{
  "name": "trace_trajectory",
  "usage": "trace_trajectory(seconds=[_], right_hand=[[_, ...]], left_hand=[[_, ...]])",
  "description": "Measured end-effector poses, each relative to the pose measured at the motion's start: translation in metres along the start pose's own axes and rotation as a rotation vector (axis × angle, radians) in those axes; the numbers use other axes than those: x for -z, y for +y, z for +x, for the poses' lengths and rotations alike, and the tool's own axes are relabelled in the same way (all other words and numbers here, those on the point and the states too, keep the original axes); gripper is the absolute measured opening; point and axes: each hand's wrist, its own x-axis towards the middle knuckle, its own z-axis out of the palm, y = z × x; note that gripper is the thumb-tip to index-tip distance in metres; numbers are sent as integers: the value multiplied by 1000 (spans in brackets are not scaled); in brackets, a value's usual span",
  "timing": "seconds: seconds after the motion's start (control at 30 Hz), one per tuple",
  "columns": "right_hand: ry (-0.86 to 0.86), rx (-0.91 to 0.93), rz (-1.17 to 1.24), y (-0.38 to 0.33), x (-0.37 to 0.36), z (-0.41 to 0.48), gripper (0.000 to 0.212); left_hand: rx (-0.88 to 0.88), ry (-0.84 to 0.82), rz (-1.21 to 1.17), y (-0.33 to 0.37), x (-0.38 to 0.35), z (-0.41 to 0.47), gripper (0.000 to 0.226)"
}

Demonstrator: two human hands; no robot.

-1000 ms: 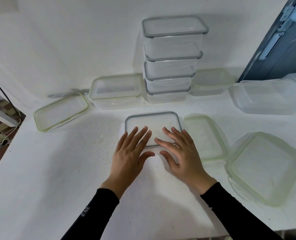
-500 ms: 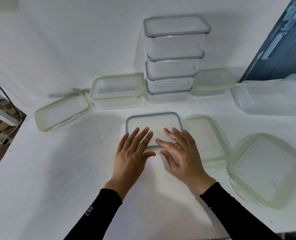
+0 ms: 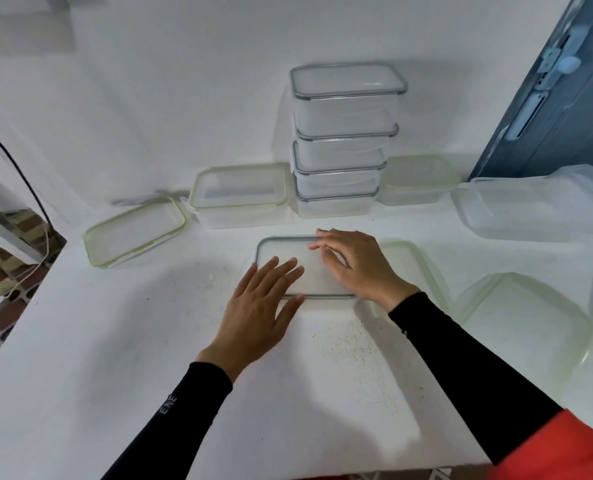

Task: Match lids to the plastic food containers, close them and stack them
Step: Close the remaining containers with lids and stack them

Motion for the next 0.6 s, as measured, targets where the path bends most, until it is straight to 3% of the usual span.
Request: trace_trajectory(seconds=[0.1, 0.2, 0.37, 0.47, 0.6], right_hand=[[51, -5, -29, -9, -1, -23, 46], [128, -14, -74, -20, -7, -55, 42], [193, -61, -103, -36, -24, -97, 46], [164, -57, -109, -36, -32, -109, 57], [165, 54, -135, -32, -40, -107, 64]], left_hand=[[54, 37, -32, -1, 12, 0, 49], [74, 9, -23, -4, 18, -2, 52], [154, -12, -217, -25, 17, -4, 54], [152, 96, -329, -18, 17, -1, 41], [16, 248, -233, 6, 12, -16, 25]])
